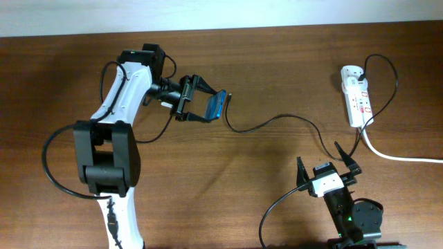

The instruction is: Plug charger to phone and switch on socket

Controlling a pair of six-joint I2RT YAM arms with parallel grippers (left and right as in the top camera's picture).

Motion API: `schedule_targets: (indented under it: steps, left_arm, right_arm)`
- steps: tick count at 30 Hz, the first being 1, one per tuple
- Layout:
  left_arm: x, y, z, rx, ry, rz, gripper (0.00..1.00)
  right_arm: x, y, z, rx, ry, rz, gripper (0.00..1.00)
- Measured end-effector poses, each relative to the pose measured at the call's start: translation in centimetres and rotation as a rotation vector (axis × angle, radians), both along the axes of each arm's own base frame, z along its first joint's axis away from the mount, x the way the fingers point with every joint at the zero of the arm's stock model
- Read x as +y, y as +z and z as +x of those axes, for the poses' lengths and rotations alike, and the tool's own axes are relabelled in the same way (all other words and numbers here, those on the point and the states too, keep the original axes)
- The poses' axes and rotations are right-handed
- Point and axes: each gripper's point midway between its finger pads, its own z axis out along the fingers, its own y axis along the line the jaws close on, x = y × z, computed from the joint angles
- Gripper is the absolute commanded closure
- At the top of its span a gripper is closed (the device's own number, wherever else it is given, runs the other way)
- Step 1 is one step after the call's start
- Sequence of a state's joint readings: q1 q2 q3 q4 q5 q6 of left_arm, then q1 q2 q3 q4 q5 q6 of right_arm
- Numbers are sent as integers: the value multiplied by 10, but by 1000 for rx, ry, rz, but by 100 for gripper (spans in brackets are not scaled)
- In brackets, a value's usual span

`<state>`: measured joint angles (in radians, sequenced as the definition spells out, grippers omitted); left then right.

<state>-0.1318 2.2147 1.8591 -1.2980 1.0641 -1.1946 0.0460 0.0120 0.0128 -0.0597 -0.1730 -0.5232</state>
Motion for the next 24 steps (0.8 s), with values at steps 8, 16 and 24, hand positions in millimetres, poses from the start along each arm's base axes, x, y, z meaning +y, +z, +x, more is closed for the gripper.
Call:
schedule_targets:
  steps: [8, 16, 24]
  left_arm:
    - [1, 0, 0, 1, 1, 3, 100]
    - [4, -4, 1, 3, 5, 27, 100]
    - [7, -9, 1, 1, 5, 64, 100]
  right_arm:
    - [0, 0, 0, 0, 0, 0, 2]
    - [0, 0, 0, 0, 0, 0, 2]
    - [0, 0, 0, 0, 0, 0, 2]
